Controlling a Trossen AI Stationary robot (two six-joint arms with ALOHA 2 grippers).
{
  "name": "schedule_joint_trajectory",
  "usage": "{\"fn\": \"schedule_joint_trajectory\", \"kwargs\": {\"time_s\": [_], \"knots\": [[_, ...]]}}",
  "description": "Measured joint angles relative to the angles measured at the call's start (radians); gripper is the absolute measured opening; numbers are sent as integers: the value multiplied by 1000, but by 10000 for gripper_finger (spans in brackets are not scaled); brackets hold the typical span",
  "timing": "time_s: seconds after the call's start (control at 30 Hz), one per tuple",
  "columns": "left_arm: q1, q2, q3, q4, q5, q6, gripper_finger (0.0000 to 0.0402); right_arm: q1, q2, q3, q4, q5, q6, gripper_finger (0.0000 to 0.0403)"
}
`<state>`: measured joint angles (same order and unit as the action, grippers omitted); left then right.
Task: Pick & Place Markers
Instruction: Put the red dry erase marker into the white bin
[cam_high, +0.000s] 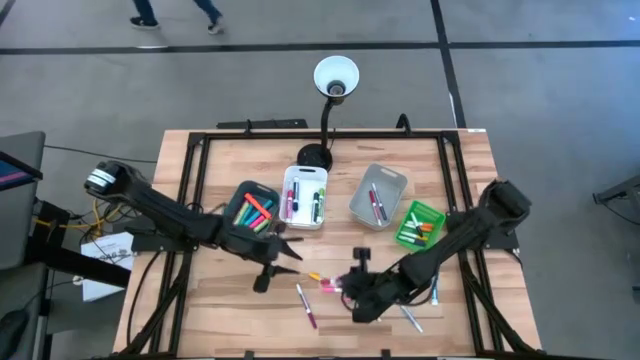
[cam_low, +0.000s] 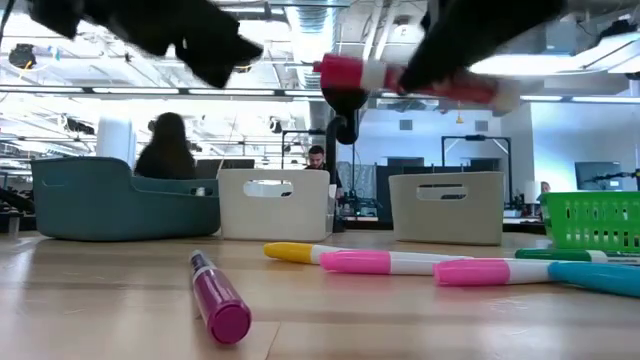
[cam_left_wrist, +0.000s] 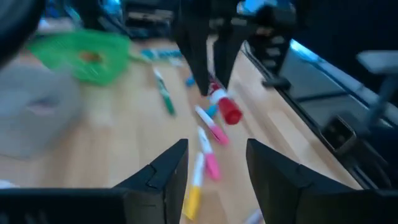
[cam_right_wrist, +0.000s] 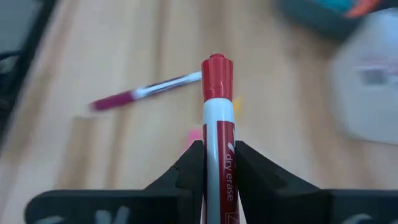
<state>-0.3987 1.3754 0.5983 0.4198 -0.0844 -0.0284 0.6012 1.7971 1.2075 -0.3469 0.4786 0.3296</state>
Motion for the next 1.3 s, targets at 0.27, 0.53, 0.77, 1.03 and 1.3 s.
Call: {"fn": "schedule_joint_trajectory", "kwargs": {"time_s": [0.27,0.53,0.77,1.03,1.3], "knots": [[1,-244,1,-96,-184,58,158,-9,-102,1,-133,281,1,72],[1,-348,-23,-105,-234,132,158,-105,-67,1,-126,451,2,68],[17,-359,-64,-108,-316,137,158,-349,-54,3,71,375,97,68],[31,-357,-101,-105,-316,129,158,-631,9,-1,279,-103,173,70],[31,-357,-123,-106,-316,121,158,-746,158,0,400,-270,213,70]]}}
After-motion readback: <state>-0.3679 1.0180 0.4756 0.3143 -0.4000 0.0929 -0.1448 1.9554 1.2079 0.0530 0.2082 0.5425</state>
